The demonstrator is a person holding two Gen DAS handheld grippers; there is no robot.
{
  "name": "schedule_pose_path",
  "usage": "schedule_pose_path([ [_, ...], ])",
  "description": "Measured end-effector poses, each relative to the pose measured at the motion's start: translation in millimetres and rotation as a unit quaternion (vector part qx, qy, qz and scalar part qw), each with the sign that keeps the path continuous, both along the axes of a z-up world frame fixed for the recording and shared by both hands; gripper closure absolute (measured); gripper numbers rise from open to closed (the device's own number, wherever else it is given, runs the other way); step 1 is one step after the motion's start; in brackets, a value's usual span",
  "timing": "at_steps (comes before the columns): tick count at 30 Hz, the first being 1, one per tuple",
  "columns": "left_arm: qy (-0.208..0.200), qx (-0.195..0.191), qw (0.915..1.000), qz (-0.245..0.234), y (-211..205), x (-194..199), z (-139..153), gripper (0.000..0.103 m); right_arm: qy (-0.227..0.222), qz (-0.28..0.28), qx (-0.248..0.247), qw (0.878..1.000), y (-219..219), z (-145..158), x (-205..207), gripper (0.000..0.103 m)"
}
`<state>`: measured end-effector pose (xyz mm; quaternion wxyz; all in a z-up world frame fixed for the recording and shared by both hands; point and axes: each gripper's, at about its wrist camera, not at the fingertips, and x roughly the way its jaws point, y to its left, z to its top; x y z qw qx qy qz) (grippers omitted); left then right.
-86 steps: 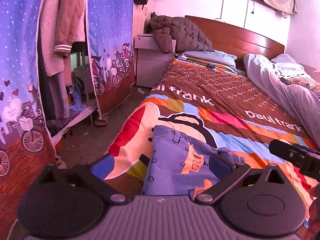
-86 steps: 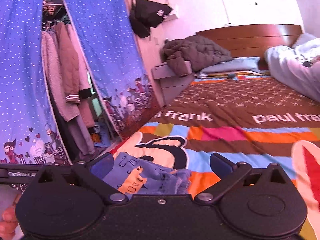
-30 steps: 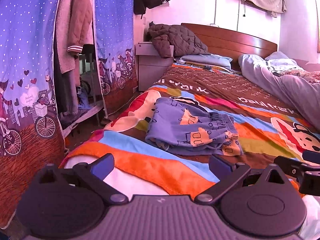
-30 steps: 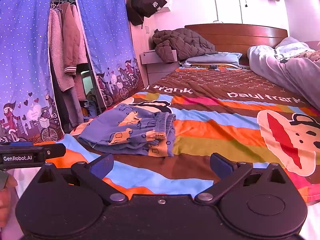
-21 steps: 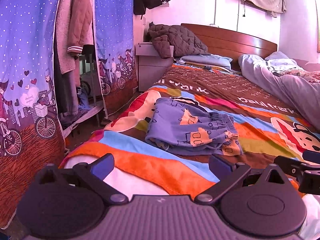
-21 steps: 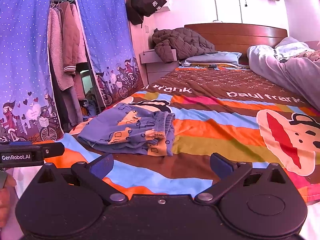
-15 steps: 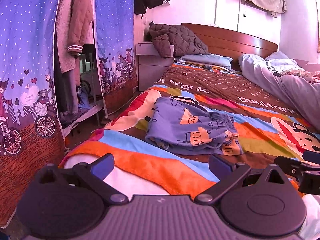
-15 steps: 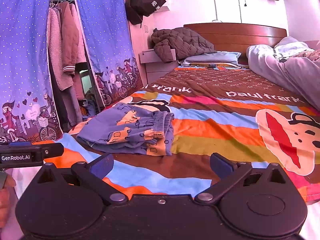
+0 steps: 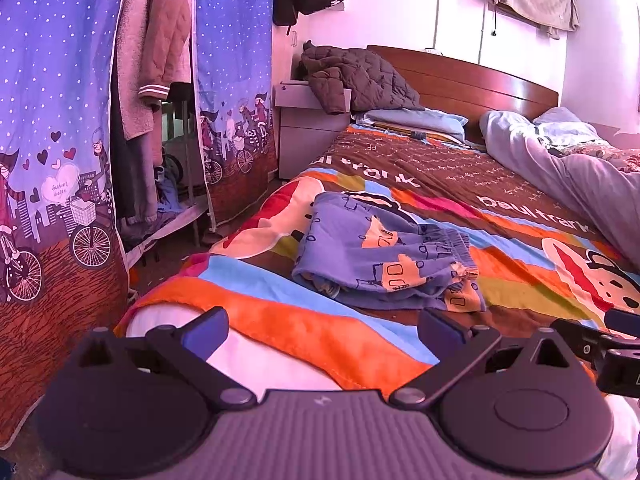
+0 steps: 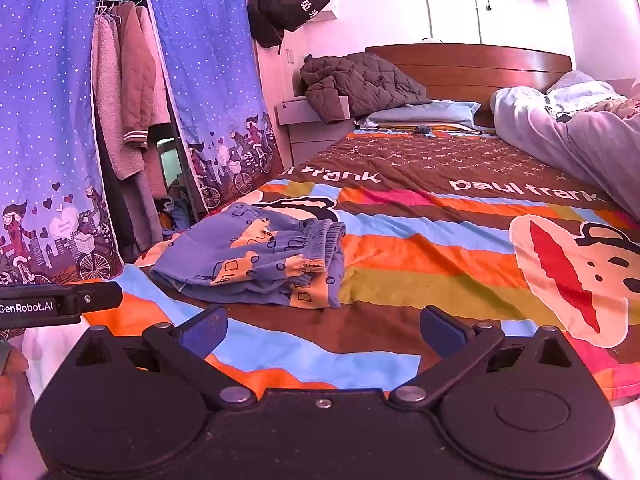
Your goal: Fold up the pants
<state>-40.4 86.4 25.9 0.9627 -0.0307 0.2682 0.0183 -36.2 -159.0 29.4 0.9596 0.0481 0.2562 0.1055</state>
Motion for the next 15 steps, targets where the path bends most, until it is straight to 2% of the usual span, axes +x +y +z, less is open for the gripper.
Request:
schedule_pose_path([
  [15, 0.0, -0.001, 1.0, 0.0, -0.3, 0.2, 0.3, 0.0, 0.001, 0.0, 0.0, 1.0, -0.5, -1.1, -0.4, 0.001],
])
